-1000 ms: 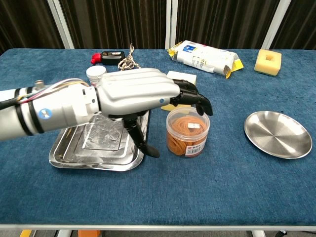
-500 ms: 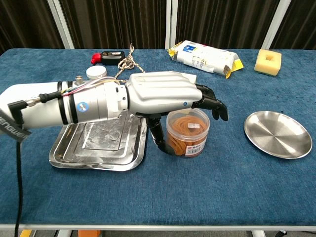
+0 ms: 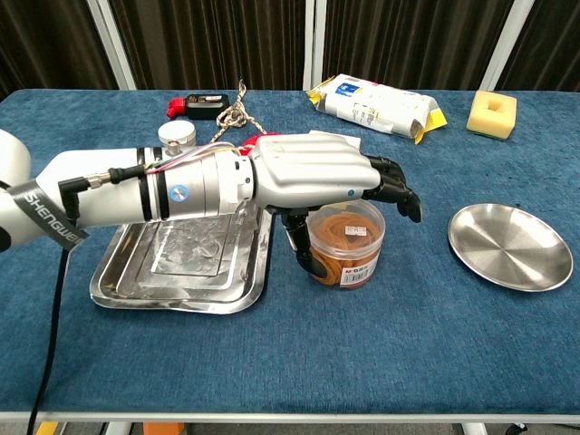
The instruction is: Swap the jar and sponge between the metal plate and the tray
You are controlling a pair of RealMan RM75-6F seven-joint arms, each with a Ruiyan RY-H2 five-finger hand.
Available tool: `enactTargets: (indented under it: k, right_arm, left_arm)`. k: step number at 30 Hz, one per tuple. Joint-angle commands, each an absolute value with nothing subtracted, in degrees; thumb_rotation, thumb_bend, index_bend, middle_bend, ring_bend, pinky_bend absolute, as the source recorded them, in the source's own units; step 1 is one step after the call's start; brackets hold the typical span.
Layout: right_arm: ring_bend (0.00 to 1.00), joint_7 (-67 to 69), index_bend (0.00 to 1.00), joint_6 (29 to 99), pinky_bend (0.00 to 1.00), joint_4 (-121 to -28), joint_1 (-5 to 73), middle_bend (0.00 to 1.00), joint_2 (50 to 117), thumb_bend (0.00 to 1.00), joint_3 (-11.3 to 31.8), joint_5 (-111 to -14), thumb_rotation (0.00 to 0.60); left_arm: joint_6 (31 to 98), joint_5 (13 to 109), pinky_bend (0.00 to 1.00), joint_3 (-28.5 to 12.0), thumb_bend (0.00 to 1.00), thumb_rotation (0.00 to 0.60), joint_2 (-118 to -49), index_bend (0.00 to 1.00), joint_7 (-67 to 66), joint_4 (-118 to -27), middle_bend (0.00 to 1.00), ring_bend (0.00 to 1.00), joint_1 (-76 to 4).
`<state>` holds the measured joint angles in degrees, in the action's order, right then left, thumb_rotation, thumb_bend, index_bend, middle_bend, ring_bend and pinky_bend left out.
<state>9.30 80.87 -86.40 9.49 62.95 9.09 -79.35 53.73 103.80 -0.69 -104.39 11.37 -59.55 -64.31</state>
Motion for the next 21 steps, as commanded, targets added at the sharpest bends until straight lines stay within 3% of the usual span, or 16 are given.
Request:
enactTargets:
  k: [1, 7, 21]
  right_arm:
    - [0.00, 9.43, 0.00, 80.81, 0.00, -86.33, 9.45, 0.00, 62.95, 0.06, 9.10, -79.30, 0.600]
    - [0.00, 9.61, 0.00, 80.47, 0.00, -86.01, 9.51, 0.00, 63.19, 0.06, 9.21, -79.01, 0.600]
    - [0.00, 9.20, 0.00, 80.21, 0.00, -86.38, 9.57, 0.00, 63.18, 0.06, 9.39, -78.81, 0.600]
  left_arm:
    - [53.07, 103.08, 0.28, 0.01, 0.01, 0.600, -104.98, 0.18, 11.83, -58.34, 0.18, 0.09, -64.45]
    - [53.03, 102.72, 0.31, 1.36, 0.03, 0.600, -104.92, 0.20, 12.50, -57.97, 0.20, 0.12, -64.37]
    - [55.41, 102.16, 0.48, 1.80, 0.21, 0.600, -105.73, 0.36, 12.29, -57.14, 0.36, 0.29, -64.16]
